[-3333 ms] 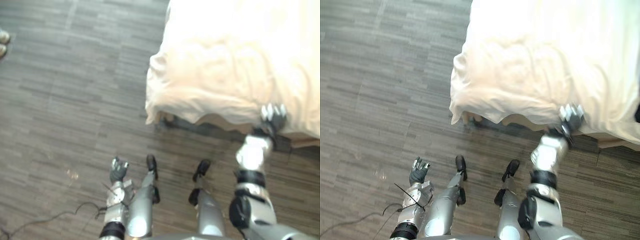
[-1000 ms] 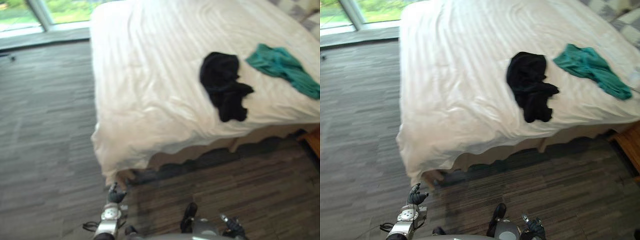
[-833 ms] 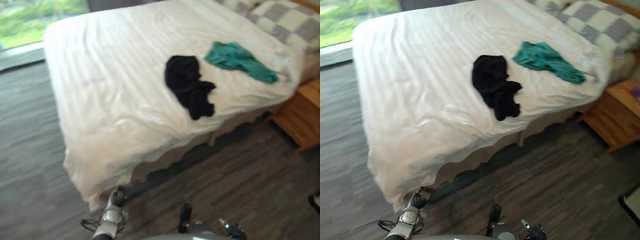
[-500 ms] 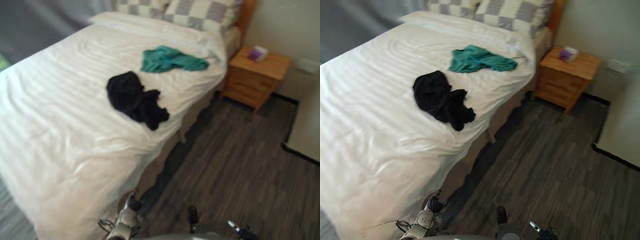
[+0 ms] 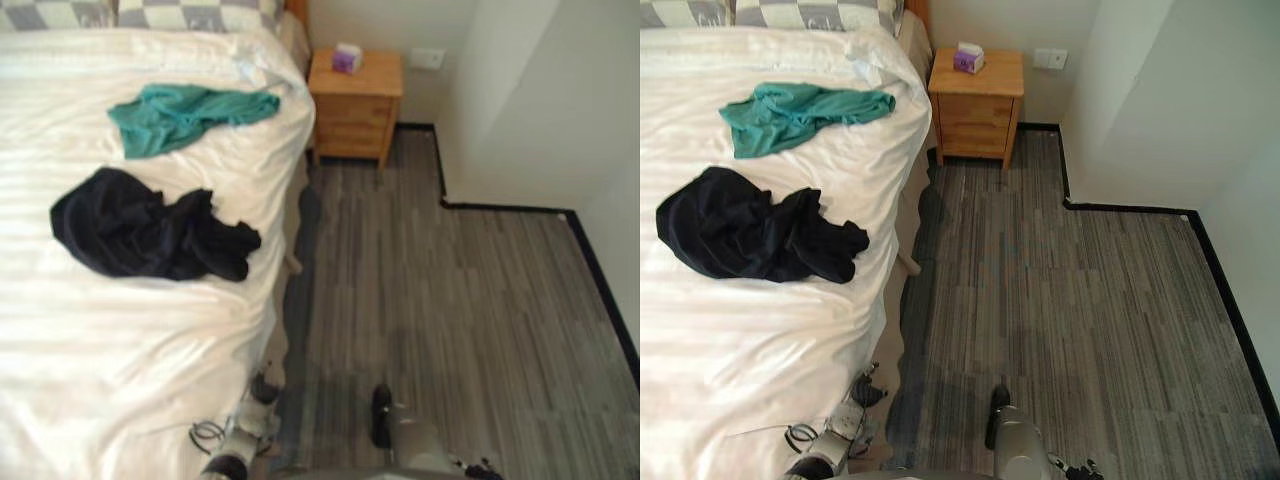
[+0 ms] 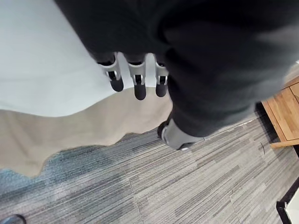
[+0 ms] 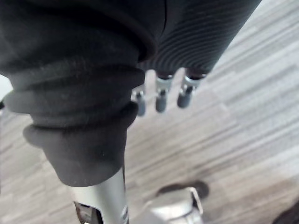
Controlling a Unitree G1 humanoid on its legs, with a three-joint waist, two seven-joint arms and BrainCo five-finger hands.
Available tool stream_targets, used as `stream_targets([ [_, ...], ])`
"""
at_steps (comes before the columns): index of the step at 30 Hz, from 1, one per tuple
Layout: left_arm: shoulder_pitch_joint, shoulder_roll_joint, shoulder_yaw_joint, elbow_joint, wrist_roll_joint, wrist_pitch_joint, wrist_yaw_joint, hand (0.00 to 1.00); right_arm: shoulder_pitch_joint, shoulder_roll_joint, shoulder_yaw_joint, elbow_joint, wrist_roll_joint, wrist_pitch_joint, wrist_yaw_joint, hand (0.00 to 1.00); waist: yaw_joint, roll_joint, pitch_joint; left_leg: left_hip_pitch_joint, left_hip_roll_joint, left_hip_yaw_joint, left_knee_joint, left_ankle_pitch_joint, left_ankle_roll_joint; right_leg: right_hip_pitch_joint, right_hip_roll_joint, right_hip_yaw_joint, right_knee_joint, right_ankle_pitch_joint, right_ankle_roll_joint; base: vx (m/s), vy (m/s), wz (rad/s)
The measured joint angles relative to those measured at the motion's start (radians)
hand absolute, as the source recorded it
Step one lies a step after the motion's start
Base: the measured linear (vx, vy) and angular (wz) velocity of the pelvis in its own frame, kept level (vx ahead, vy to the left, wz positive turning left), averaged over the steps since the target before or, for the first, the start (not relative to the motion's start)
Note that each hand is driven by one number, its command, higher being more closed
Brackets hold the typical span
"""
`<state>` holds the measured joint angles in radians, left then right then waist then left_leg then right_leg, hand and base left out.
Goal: Tidy the bed and pick cloth on bed and put in laundry
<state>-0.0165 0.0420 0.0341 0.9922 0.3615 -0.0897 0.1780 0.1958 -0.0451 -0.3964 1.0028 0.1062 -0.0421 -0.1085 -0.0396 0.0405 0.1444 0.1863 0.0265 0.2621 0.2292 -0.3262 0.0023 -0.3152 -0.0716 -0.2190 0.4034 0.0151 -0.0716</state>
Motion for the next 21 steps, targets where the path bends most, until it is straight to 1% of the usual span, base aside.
stream_targets([
  [1, 0.014, 0.005, 0.001, 0.000, -0.007, 0.005, 0.000, 0.00, -0.001, 0.005, 0.007, 0.001, 0.000, 0.000, -0.001, 0.00, -0.002, -0.011, -0.009, -0.006, -0.005, -0.009, 0.002, 0.020, 0.010, 0.036, 0.003, 0.014, -0.086, -0.009, 0.037, 0.12, -0.050, -0.29],
  [2, 0.014, 0.003, 0.000, 0.001, -0.008, 0.006, 0.000, 0.00, -0.004, 0.005, 0.005, 0.002, 0.000, 0.000, -0.001, 0.00, -0.003, -0.009, -0.008, -0.009, -0.005, -0.015, -0.002, 0.024, 0.008, 0.046, 0.010, 0.017, -0.121, 0.006, 0.063, 0.10, -0.063, -0.19],
  [3, 0.014, 0.003, -0.001, 0.001, -0.007, 0.006, -0.001, 0.00, -0.001, 0.005, -0.001, 0.004, 0.001, 0.000, -0.002, 0.00, 0.000, -0.007, -0.015, -0.021, -0.001, -0.017, -0.004, 0.031, 0.002, 0.055, 0.019, 0.022, -0.178, 0.033, 0.064, 0.11, -0.022, -0.15],
  [4, 0.015, 0.003, -0.001, 0.003, -0.007, 0.006, -0.002, 0.00, -0.001, 0.008, -0.009, 0.009, 0.001, 0.001, -0.003, 0.00, 0.000, -0.009, -0.019, -0.034, 0.004, -0.018, -0.004, 0.043, -0.015, 0.079, 0.030, 0.022, -0.256, 0.071, 0.065, 0.09, -0.001, -0.13],
  [5, 0.016, 0.003, -0.001, 0.012, -0.007, 0.006, -0.003, 0.00, -0.001, 0.009, -0.010, 0.013, 0.001, 0.001, -0.005, 0.00, 0.000, -0.011, -0.020, -0.034, 0.004, -0.019, -0.004, 0.050, -0.020, 0.097, 0.036, 0.023, -0.295, 0.091, 0.065, 0.12, 0.004, -0.13],
  [6, 0.019, 0.002, 0.000, 0.042, -0.006, 0.008, -0.003, 0.00, -0.002, 0.010, -0.010, 0.026, 0.001, 0.001, -0.007, 0.00, 0.001, -0.016, -0.025, -0.033, -0.005, -0.020, 0.014, 0.064, -0.025, 0.141, 0.037, 0.031, -0.370, 0.125, 0.064, 0.10, 0.011, -0.09],
  [7, 0.023, 0.002, 0.000, 0.047, -0.007, 0.009, -0.003, 0.00, -0.002, 0.011, -0.011, 0.028, 0.001, 0.001, -0.008, 0.00, 0.002, -0.020, -0.025, -0.036, -0.012, -0.024, 0.033, 0.068, -0.025, 0.158, 0.032, 0.034, -0.389, 0.133, 0.065, 0.13, 0.060, -0.07],
  [8, 0.026, 0.001, 0.001, 0.059, -0.007, 0.008, -0.003, 0.00, -0.002, 0.020, -0.015, 0.036, 0.001, 0.002, -0.010, 0.00, 0.003, -0.028, -0.024, -0.038, -0.011, -0.041, 0.054, 0.044, -0.006, 0.191, 0.020, 0.039, -0.418, 0.143, 0.075, 0.10, 0.094, 0.04],
  [9, 0.033, 0.000, 0.001, 0.065, -0.007, 0.007, -0.003, 0.00, -0.002, 0.027, -0.021, 0.041, -0.001, 0.002, -0.018, 0.00, 0.005, -0.039, -0.025, -0.040, -0.006, -0.055, 0.014, 0.018, 0.004, 0.217, 0.015, 0.038, -0.439, 0.153, 0.078, 0.07, 0.082, 0.04],
  [10, 0.033, -0.012, 0.016, 0.082, -0.008, 0.016, -0.002, 0.00, -0.042, 0.022, -0.026, 0.071, -0.079, 0.005, -0.045, 0.00, 0.027, -0.052, -0.034, -0.029, -0.008, -0.127, -0.074, 0.023, 0.007, 0.292, 0.014, 0.028, -0.509, 0.167, 0.123, 0.02, 0.039, 0.05],
  [14, 0.034, -0.011, 0.016, 0.081, -0.008, 0.016, -0.002, 0.00, -0.043, 0.023, -0.027, 0.071, -0.079, 0.004, -0.045, 0.00, 0.027, -0.053, -0.030, -0.029, -0.008, -0.127, -0.075, 0.023, 0.007, 0.292, 0.014, 0.028, -0.508, 0.167, 0.123, 0.00, 0.000, 0.00],
  [16, 0.034, -0.012, 0.017, 0.081, -0.028, 0.016, -0.003, 0.00, -0.044, 0.022, -0.027, 0.070, -0.078, 0.004, -0.045, 0.00, 0.025, -0.050, -0.029, -0.029, -0.008, -0.125, -0.085, 0.025, 0.005, 0.287, 0.007, 0.026, -0.504, 0.167, 0.123, 0.00, 0.000, 0.00],
  [18, 0.032, -0.020, 0.050, 0.078, -0.091, 0.017, -0.003, 0.00, -0.045, 0.030, -0.032, 0.065, -0.075, 0.005, -0.056, 0.00, 0.020, -0.056, -0.026, -0.032, -0.016, -0.120, -0.109, 0.044, -0.025, 0.275, -0.006, 0.011, -0.503, 0.168, 0.125, 0.00, -0.004, 0.08],
  [19, 0.032, -0.024, 0.063, 0.078, -0.112, 0.018, -0.002, 0.00, -0.045, 0.033, -0.036, 0.061, -0.069, 0.006, -0.064, 0.00, 0.012, -0.056, -0.025, -0.032, -0.016, -0.120, -0.114, 0.050, -0.024, 0.274, -0.009, 0.002, -0.503, 0.168, 0.125, 0.00, -0.008, 0.17],
  [20, 0.035, -0.031, 0.083, 0.078, -0.136, 0.019, -0.003, 0.00, -0.045, 0.037, -0.039, 0.050, -0.067, 0.009, -0.067, 0.00, -0.001, -0.052, -0.022, -0.032, -0.016, -0.115, -0.122, 0.059, -0.030, 0.273, -0.011, -0.004, -0.503, 0.168, 0.125, 0.03, -0.009, 0.10],
  [21, 0.034, -0.038, 0.104, 0.078, -0.166, 0.023, -0.003, 0.00, -0.046, 0.038, -0.039, 0.034, -0.064, 0.010, -0.067, 0.00, -0.001, -0.052, -0.020, -0.032, -0.012, -0.094, -0.125, 0.066, -0.034, 0.247, -0.013, -0.006, -0.472, 0.155, 0.124, 0.00, 0.000, 0.00],
])
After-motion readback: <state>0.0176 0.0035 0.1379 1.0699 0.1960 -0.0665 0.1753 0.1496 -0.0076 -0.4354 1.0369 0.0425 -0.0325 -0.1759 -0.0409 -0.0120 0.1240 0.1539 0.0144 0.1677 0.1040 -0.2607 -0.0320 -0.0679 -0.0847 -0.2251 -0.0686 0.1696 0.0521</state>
